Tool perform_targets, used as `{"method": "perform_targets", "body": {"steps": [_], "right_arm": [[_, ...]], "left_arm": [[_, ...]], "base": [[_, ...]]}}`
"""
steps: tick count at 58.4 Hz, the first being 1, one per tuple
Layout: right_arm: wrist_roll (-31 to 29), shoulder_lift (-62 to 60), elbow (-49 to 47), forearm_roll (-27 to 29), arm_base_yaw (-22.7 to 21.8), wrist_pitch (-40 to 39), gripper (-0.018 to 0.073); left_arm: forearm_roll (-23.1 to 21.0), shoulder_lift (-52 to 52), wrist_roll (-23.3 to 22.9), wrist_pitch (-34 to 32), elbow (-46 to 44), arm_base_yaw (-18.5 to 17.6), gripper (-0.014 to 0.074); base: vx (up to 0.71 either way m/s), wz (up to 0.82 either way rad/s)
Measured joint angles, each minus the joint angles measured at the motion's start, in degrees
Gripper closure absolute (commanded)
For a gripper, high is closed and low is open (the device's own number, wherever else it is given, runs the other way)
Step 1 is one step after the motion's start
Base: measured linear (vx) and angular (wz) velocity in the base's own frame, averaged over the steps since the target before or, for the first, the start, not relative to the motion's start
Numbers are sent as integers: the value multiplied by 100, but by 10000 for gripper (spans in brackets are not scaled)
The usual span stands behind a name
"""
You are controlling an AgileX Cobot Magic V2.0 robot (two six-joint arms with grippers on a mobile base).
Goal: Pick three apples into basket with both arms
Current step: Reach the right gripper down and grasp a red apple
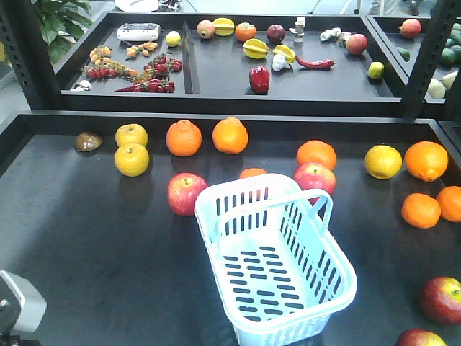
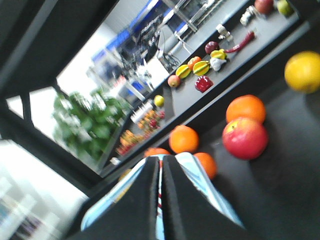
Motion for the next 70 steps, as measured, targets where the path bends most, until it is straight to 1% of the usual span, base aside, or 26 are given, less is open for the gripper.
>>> {"method": "perform_targets", "body": {"steps": [6,12,15,20,28,32,36,42,43,47,51,53,56,61,64,70], "right_arm": [[-545,513,-984,-522,0,1139,564],[-994,1244,-1863,-1252,0,2110,564],[-1164,1544,-2161,-1574,0,2375,564],[-1215,1914,-2443,-2009,0,2535,564],[-1215,2662,-2752,-2203,0,3094,536],[-1215,3193,-2939,-2246,0,3409,484],[-1228,3836,-3236,-2267,0,3724,392],[-1333,4770,-3748,-2279,0,4134,183],[-1372,4898,-3810,-2291,0,4177,138],[-1524,5535,-4045,-2396,0,4275,3],[-1621,6144,-4122,-2722,0,4260,-99],[-1627,6418,-4125,-2896,0,4254,-134],[-1627,6749,-4125,-3078,0,4261,-169],[-1601,7171,-4125,-3169,0,4309,-167],[-1607,7401,-4125,-3109,0,4346,-162],[-1723,7833,-4125,-2778,-53,4403,-148]], "left_arm": [[0,0,0,0,0,0,603],[0,0,0,0,0,0,603],[0,0,0,0,0,0,603],[0,0,0,0,0,0,602],[0,0,0,0,0,0,602],[0,0,0,0,0,0,602],[0,0,0,0,0,0,602],[0,0,0,0,0,0,602],[0,0,0,0,0,0,602],[0,0,0,0,0,0,602],[0,0,0,0,0,0,602],[0,0,0,0,0,0,602],[0,0,0,0,0,0,602],[0,0,0,0,0,0,602],[0,0,0,0,0,0,602],[0,0,0,0,0,0,602]], "base": [[0,0],[0,0],[0,0],[0,0],[0,0],[0,0],[0,0],[0,0],[0,0],[0,0],[0,0],[0,0],[0,0],[0,0],[0,0],[0,0]]}}
